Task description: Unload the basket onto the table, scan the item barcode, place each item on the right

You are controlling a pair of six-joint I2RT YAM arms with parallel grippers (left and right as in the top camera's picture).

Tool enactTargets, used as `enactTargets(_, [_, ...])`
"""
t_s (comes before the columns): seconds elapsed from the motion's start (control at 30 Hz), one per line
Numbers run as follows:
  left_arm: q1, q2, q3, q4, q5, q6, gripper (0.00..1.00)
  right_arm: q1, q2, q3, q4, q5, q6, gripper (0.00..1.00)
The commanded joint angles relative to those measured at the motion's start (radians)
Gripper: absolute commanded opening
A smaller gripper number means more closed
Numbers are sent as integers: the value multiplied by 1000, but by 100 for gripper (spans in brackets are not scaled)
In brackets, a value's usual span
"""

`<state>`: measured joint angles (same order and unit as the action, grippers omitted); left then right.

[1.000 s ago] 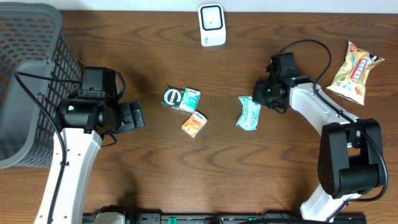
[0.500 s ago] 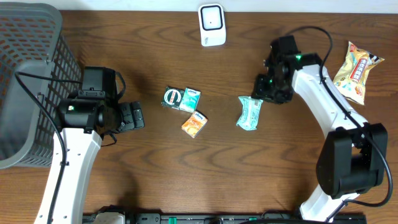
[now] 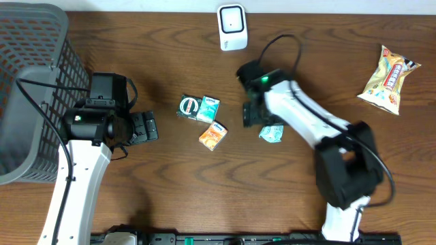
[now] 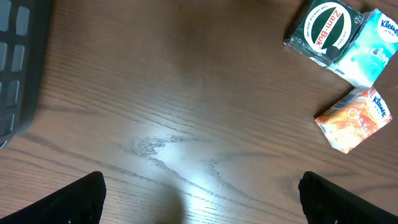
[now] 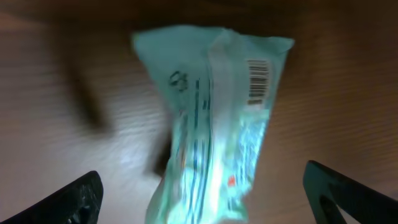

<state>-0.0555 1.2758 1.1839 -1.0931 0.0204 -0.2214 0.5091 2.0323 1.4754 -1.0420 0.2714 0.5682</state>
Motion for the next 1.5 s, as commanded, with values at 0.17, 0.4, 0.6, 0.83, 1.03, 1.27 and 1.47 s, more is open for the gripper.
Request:
enactTargets(0.17, [-3, 3, -5, -2, -5, -9, 98, 3, 133, -14, -11, 111, 71, 71])
enactTargets(0.4, [-3, 3, -5, -2, -5, -9, 98, 3, 139, -13, -21, 97, 71, 25])
enactTargets(0.6, [-3, 3, -5, -2, -5, -9, 98, -15, 136, 42, -44, 1, -9, 1])
enactTargets(0.83, [-3, 3, -5, -2, -5, -9, 98, -85, 101, 251, -164, -246, -168, 1])
enactTargets(1.03, [-3, 3, -5, -2, -5, -9, 98, -161, 66, 312, -146, -668, -381, 1])
enactTargets(1.27, [-3, 3, -5, -2, -5, -9, 98, -228, 76, 208, -62, -1017, -519, 1])
enactTargets(1.47, [-3, 3, -5, -2, -5, -9, 98, -262, 76, -19, 149, -1194, -491, 1])
